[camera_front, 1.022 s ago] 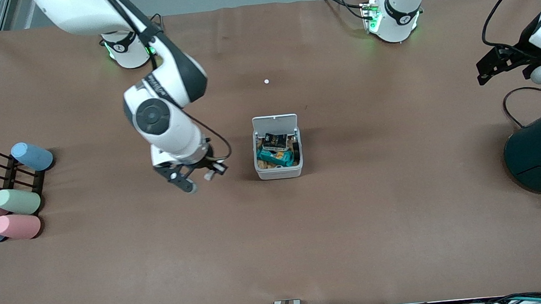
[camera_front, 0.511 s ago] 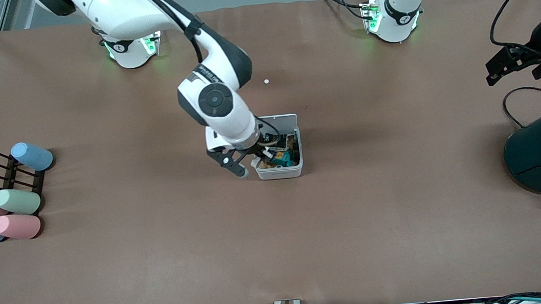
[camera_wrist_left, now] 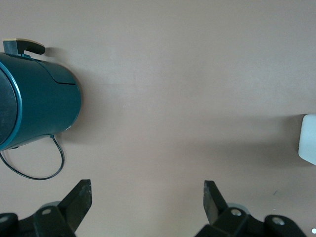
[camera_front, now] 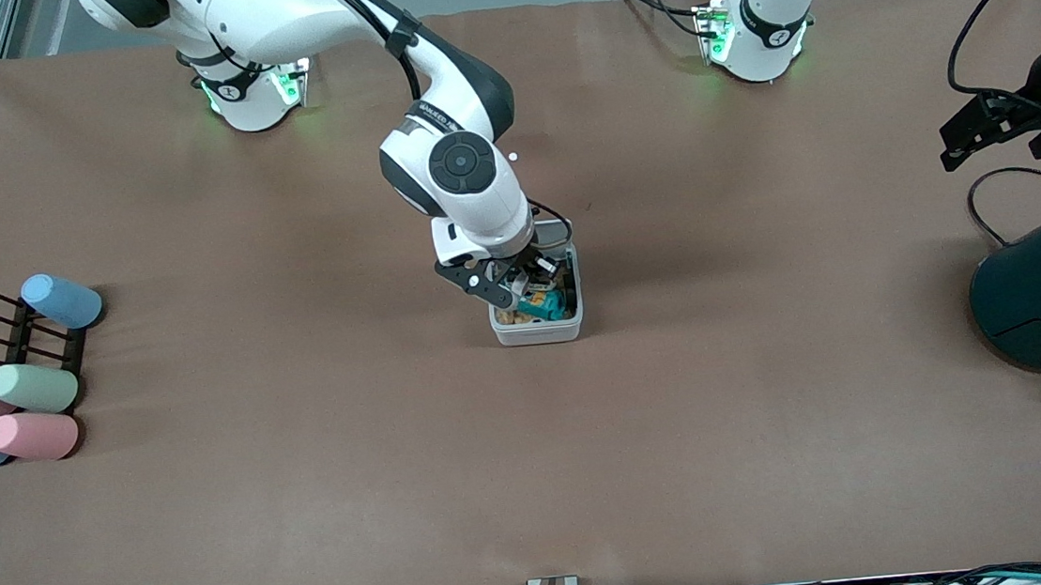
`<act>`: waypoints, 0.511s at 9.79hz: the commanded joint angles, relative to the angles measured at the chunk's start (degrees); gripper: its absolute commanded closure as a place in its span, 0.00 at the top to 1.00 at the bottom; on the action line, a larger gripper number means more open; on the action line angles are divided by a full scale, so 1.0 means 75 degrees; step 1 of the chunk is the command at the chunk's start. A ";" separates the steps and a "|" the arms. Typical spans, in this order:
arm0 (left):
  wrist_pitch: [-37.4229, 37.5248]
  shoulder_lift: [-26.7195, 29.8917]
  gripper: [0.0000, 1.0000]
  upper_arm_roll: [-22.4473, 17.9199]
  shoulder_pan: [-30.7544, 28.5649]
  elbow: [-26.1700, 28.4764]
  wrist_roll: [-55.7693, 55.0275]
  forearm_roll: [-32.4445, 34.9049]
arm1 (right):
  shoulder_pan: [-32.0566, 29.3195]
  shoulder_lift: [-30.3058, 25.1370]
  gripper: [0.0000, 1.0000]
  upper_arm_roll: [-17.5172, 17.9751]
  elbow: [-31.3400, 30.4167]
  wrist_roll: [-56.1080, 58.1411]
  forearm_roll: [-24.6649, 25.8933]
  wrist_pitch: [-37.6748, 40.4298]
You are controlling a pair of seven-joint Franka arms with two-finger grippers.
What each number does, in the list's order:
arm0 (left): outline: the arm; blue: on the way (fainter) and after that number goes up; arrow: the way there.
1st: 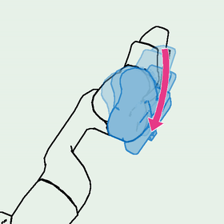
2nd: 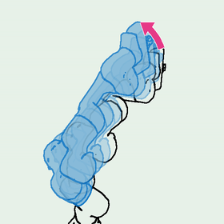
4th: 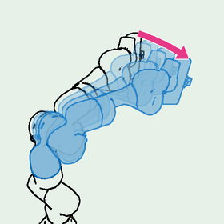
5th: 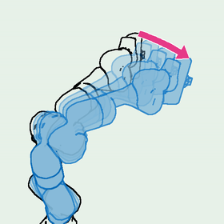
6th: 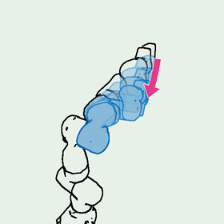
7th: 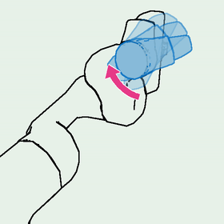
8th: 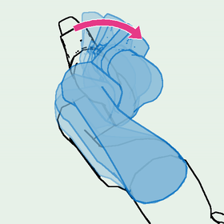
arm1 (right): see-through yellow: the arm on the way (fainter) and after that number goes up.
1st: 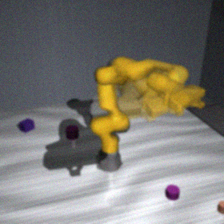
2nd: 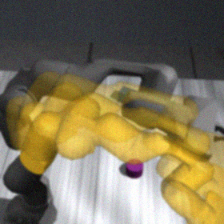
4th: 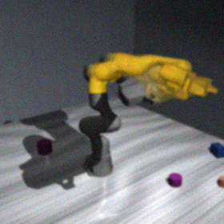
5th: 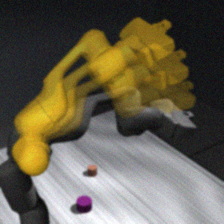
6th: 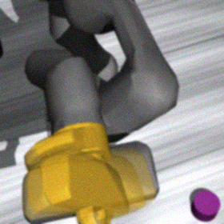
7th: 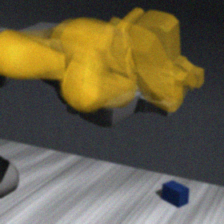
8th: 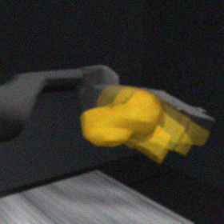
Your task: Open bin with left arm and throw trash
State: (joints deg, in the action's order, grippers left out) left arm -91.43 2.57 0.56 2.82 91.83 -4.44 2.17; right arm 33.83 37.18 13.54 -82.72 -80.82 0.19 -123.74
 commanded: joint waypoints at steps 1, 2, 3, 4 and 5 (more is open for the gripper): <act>0.0109 -0.0084 1.00 -0.0028 -0.0025 -0.0209 0.0054 -0.0137 | -0.0034 0.0059 0.78 -0.0024 0.0108 -0.0017 -0.0049 0.0116; 0.0109 -0.0084 1.00 -0.0039 -0.0025 -0.0209 0.0054 -0.0148 | -0.0069 0.0058 0.84 -0.0013 0.0131 -0.0017 -0.0060 0.0128; 0.0109 -0.0084 1.00 -0.0039 -0.0025 -0.0209 0.0065 -0.0137 | -0.0046 0.0047 0.85 -0.0013 0.0143 -0.0040 -0.0060 0.0221; 0.0109 -0.0096 1.00 -0.0039 -0.0025 -0.0209 0.0065 -0.0137 | -0.0092 -0.0011 0.85 -0.0001 0.0178 -0.0017 -0.0060 0.0674; 0.0109 -0.0096 1.00 -0.0039 -0.0025 -0.0209 0.0031 -0.0137 | -0.0209 -0.0070 0.85 0.0022 0.0248 0.0006 -0.0060 0.1085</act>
State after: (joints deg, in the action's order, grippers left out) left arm -91.43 2.52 0.52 2.77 91.75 -4.45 2.16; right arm 33.48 37.51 13.18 -81.52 -80.81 0.19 -118.98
